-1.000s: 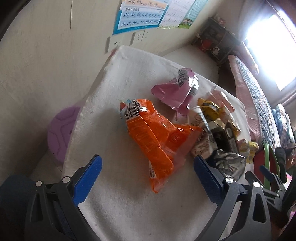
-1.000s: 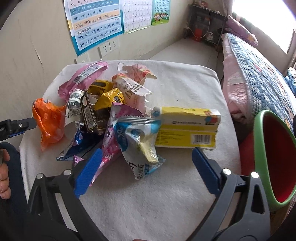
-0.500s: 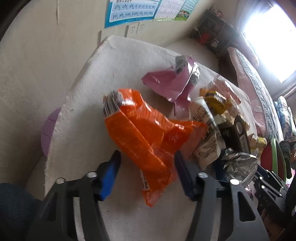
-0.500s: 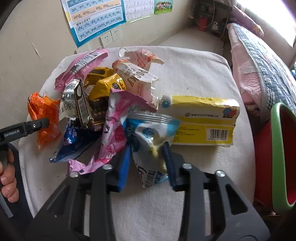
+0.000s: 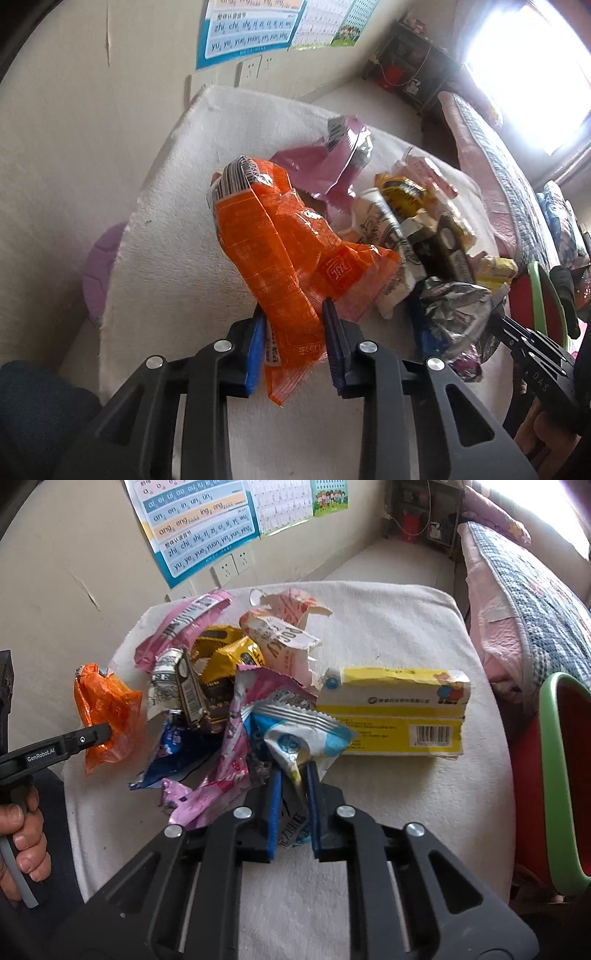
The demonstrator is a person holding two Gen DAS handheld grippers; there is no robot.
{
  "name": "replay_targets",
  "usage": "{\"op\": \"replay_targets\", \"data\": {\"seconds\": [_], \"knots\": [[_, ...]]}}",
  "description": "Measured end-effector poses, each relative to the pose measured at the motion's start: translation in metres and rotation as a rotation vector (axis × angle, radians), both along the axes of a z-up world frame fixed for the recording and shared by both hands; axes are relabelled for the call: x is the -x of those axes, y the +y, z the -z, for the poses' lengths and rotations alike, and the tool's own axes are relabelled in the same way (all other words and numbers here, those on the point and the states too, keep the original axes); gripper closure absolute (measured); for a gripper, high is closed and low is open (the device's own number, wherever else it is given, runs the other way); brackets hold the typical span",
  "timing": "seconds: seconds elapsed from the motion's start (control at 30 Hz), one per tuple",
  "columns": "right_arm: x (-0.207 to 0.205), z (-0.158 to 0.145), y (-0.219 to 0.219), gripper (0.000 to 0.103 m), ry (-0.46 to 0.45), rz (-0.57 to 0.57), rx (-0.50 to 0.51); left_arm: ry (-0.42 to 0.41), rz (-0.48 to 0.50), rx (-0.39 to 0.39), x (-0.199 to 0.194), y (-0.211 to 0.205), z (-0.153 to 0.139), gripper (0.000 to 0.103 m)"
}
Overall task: Collect trash
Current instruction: 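Grasp the orange snack bag with the left tool while the right tool grasps a blue-white wrapper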
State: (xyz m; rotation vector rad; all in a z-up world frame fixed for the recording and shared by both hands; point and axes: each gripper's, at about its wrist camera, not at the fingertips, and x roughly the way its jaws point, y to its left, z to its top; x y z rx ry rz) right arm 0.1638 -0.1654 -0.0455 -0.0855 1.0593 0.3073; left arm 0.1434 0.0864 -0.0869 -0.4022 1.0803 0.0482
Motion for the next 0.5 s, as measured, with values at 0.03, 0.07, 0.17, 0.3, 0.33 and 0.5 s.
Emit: {"op": "replay_targets", "data": {"seconds": [0.03,0.07,0.17,0.3,0.33,0.5], "knots": [[0.001,-0.003,0.0,0.089,-0.005,-0.002,-0.004,-0.006,0.001,-0.006,0.003,0.0,-0.003,0.076],[0.004,-0.007,0.0,0.089,-0.012,-0.004,-0.008,-0.012,0.002,-0.013,0.006,-0.001,-0.006,0.076],[0.011,-0.018,-0.002,0.089,-0.035,-0.007,-0.026,-0.03,0.01,-0.049,0.017,-0.004,-0.017,0.076],[0.019,-0.034,-0.004,0.089,-0.071,-0.003,-0.051,-0.057,0.023,-0.089,0.03,-0.009,-0.034,0.076],[0.021,-0.037,-0.006,0.089,-0.077,0.002,-0.059,-0.063,0.025,-0.096,0.032,-0.01,-0.038,0.076],[0.026,-0.049,-0.013,0.089,-0.098,0.018,-0.086,-0.104,0.041,-0.113,0.039,-0.019,-0.061,0.076]]}}
